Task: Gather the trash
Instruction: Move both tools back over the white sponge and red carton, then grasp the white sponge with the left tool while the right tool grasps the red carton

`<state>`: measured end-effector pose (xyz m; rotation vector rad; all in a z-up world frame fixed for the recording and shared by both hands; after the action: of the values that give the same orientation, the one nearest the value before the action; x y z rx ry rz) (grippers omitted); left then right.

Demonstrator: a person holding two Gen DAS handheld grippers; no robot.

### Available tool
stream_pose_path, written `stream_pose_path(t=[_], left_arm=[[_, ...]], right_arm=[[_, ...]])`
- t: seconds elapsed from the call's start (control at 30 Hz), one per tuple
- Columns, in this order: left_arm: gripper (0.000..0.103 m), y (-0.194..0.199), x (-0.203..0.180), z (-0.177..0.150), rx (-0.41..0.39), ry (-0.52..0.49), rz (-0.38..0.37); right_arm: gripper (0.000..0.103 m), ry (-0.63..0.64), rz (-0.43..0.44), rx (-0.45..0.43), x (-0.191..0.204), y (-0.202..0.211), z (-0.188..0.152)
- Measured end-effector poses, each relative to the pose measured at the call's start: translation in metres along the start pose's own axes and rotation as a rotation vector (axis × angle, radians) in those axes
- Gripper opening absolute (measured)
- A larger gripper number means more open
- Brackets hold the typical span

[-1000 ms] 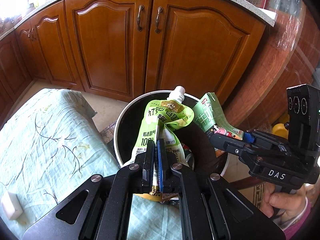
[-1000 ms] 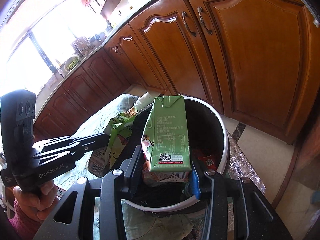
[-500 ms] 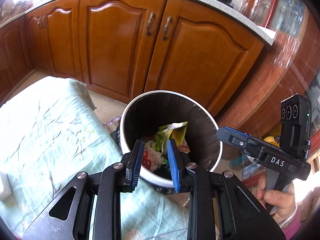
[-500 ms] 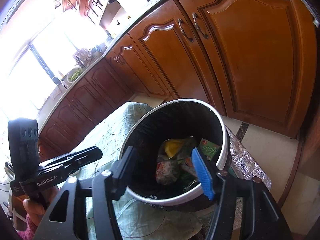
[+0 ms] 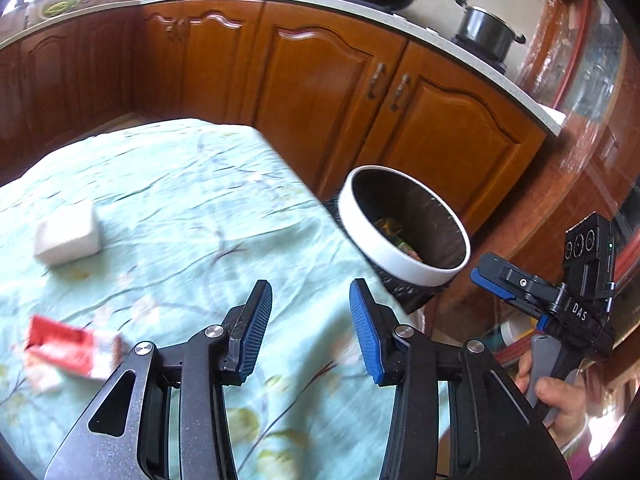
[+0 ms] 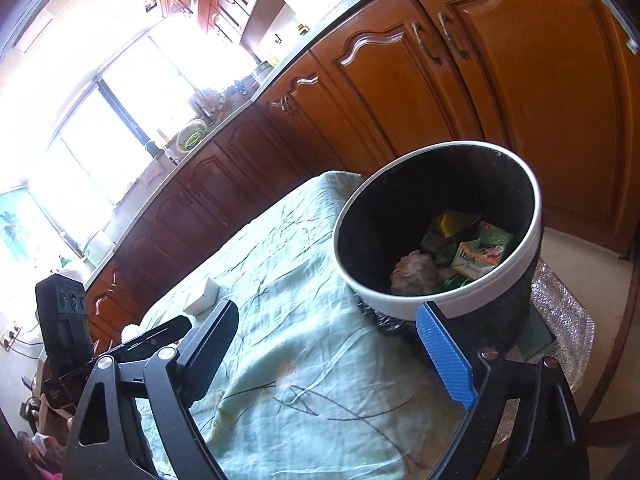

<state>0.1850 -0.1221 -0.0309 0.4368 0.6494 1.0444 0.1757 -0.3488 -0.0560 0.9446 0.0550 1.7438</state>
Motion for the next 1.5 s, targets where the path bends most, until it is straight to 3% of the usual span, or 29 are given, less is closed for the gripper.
stream_pose_path(t=[0.37, 0.63, 1.0, 1.1, 1.27, 1.33, 1.37, 1.4, 1.5], left_arm=[[0.043, 0.060, 0.078, -0.032, -0.039, 0.109, 0.133], [0.049, 0.090, 0.134, -0.033, -0.063, 0.146, 0.198], [0.059, 0.090, 0.193, -0.017, -0.011, 0.015, 0.251], [0.065, 0.080, 0.204, -0.011, 0.037, -0.018, 0.208], [0.071, 0.063, 0.215, 0.008, 0.106, -0.114, 0.176], [0.073, 0.053, 0.217, 0.016, 0.129, -0.172, 0.156], [0.074, 0.048, 0.218, 0.020, 0.139, -0.199, 0.154], [0.075, 0.041, 0.219, 0.022, 0.151, -0.227, 0.147], [0.075, 0.016, 0.226, 0.029, 0.189, -0.283, 0.126]], right_arm=[[0.093, 0.130, 0.112, 0.103, 0.062, -0.024, -0.041], [0.093, 0.287, 0.202, 0.219, 0.118, -0.056, -0.066], [0.092, 0.574, 0.308, 0.353, 0.196, -0.104, -0.088], [0.092, 0.658, 0.340, 0.405, 0.218, -0.125, -0.095], [0.091, 0.804, 0.322, 0.489, 0.240, -0.162, -0.113], [0.086, 0.843, 0.295, 0.514, 0.241, -0.177, -0.122], [0.073, 0.857, 0.280, 0.518, 0.240, -0.182, -0.125], [0.049, 0.861, 0.270, 0.525, 0.238, -0.187, -0.129], [0.032, 0.762, 0.256, 0.546, 0.224, -0.198, -0.128]])
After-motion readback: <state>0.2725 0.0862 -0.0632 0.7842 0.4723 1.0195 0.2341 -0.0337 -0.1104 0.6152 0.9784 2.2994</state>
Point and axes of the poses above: each gripper's, at about its wrist camera, not at the fingertips, and y roughly against the way its jaws point, x to its left, z to its top, the point moved 6 cm from there along -y, roughly the way its jaws point, and after that the axes turned 5 degrees about -x, right-handed, at the moved point
